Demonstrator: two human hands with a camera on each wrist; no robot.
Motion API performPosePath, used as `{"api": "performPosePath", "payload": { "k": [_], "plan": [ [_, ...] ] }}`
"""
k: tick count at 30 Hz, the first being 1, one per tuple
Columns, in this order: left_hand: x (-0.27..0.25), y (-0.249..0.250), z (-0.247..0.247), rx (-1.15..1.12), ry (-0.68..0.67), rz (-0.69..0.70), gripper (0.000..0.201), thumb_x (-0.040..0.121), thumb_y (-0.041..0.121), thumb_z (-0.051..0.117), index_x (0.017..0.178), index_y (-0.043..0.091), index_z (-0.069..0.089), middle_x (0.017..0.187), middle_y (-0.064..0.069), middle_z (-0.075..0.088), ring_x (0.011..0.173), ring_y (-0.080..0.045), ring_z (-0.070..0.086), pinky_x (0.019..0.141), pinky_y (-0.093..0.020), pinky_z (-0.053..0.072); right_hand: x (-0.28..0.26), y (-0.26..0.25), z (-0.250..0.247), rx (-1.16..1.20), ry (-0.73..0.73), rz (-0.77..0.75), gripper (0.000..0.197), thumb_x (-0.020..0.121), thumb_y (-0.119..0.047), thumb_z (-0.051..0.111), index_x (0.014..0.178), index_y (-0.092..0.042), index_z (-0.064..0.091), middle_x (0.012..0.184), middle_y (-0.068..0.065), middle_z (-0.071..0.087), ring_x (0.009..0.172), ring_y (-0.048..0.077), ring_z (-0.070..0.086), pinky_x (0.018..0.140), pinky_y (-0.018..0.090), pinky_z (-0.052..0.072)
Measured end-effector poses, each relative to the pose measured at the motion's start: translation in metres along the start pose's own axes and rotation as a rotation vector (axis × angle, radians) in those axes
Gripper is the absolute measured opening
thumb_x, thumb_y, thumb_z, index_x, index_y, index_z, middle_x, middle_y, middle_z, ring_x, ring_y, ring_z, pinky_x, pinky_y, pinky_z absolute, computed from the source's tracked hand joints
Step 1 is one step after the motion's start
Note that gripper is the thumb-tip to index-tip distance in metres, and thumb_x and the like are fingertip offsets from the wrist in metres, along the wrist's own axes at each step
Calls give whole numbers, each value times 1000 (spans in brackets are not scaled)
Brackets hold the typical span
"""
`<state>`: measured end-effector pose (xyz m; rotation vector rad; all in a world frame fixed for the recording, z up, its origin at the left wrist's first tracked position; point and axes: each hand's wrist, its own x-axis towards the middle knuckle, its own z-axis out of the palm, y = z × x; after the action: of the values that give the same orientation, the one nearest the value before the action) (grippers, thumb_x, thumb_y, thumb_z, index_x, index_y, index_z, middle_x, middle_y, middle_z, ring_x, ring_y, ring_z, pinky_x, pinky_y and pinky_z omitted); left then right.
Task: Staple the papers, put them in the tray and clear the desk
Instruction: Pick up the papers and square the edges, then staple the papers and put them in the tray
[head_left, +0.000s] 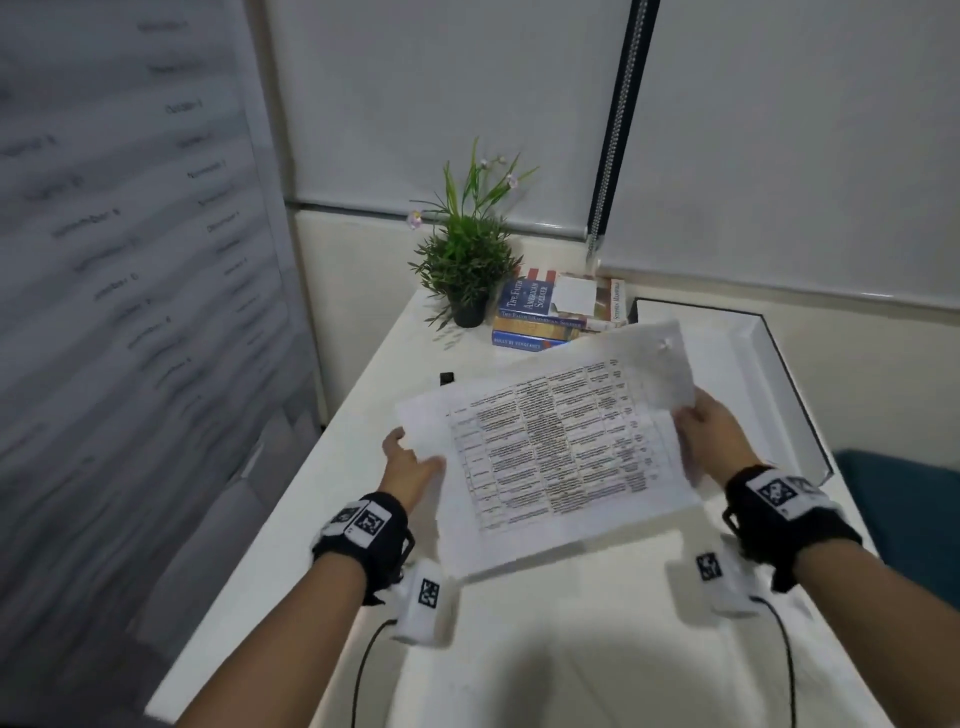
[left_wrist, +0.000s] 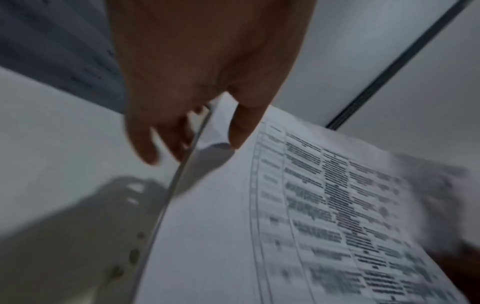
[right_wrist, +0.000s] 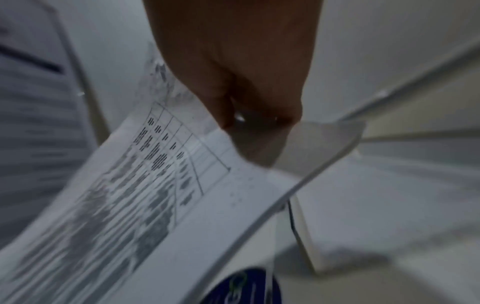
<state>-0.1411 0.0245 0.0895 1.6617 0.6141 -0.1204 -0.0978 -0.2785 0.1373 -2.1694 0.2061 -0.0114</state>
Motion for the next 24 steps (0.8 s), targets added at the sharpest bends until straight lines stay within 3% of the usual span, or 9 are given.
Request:
{"api": "performPosePath", "payload": {
  "k": [3, 5, 7, 9, 11, 14, 18, 21, 24],
  "plan": [
    [-3, 9, -9, 255, 100, 193, 90, 80, 8, 67, 149, 15, 9, 151, -15, 26, 138, -27, 31, 118, -39, 26, 16, -34, 2, -203, -134, -123, 29, 91, -2, 38, 108, 1, 60, 91, 23, 67, 83, 36, 64, 67, 34, 45],
    [-7, 16, -9, 490, 47, 333, 76, 83, 17, 63, 146, 17, 21, 145, -10, 41, 134, -26, 39, 115, -43, 29, 23, -53, 21, -342, -229, -185, 28, 91, -6, 38, 103, -5, 63, 99, 23, 68, 94, 39, 64, 76, 42, 51],
    [-7, 20, -10, 552, -6, 359, 52, 92, 20, 49, 141, 15, 32, 131, -12, 56, 121, -28, 52, 107, -40, 39, 27, -67, 48, -412, -319, -230, 24, 91, -12, 37, 82, -16, 58, 86, 12, 63, 84, 31, 61, 67, 35, 46],
    [-2, 17, -20, 489, -39, 305, 39, 97, 19, 36, 134, 8, 38, 123, -19, 59, 114, -32, 55, 97, -37, 42, 30, -77, 81, -416, -364, -248, 20, 92, -13, 36, 80, -19, 52, 84, 6, 58, 78, 23, 54, 63, 29, 39],
    [8, 6, -37, 457, 0, 271, 26, 98, 18, 32, 111, 1, 47, 115, -29, 60, 108, -37, 56, 85, -36, 42, 31, -86, 110, -401, -405, -270, 17, 92, -13, 36, 88, -17, 52, 90, 6, 57, 82, 22, 52, 70, 28, 38],
    [26, -18, -68, 443, 45, 207, 19, 97, 17, 33, 81, 8, 37, 91, -36, 54, 87, -42, 55, 70, -31, 32, 34, -96, 152, -410, -464, -302, 18, 92, -13, 37, 94, -13, 55, 96, 7, 57, 91, 23, 53, 80, 32, 40],
    [54, -46, -106, 377, 106, 63, 20, 96, 15, 34, 92, 2, 48, 109, -32, 59, 105, -42, 57, 81, -34, 41, 45, -101, 199, -514, -539, -276, 16, 91, -17, 41, 79, -20, 51, 94, 7, 54, 94, 26, 54, 81, 33, 40],
    [72, -64, -130, 344, 157, -73, 31, 96, 12, 33, 113, -8, 50, 120, -33, 56, 113, -41, 54, 101, -43, 42, 60, -91, 224, -540, -437, -174, 28, 94, -18, 39, 106, -5, 60, 114, 20, 63, 108, 34, 58, 89, 38, 45],
    [83, -76, -144, 419, 214, -161, 27, 97, 8, 33, 93, -12, 51, 120, -39, 53, 112, -44, 53, 95, -43, 41, 75, -89, 251, -544, -264, -58, 34, 96, -12, 34, 116, 7, 53, 121, 27, 59, 112, 38, 56, 90, 41, 45]
  ]
}}
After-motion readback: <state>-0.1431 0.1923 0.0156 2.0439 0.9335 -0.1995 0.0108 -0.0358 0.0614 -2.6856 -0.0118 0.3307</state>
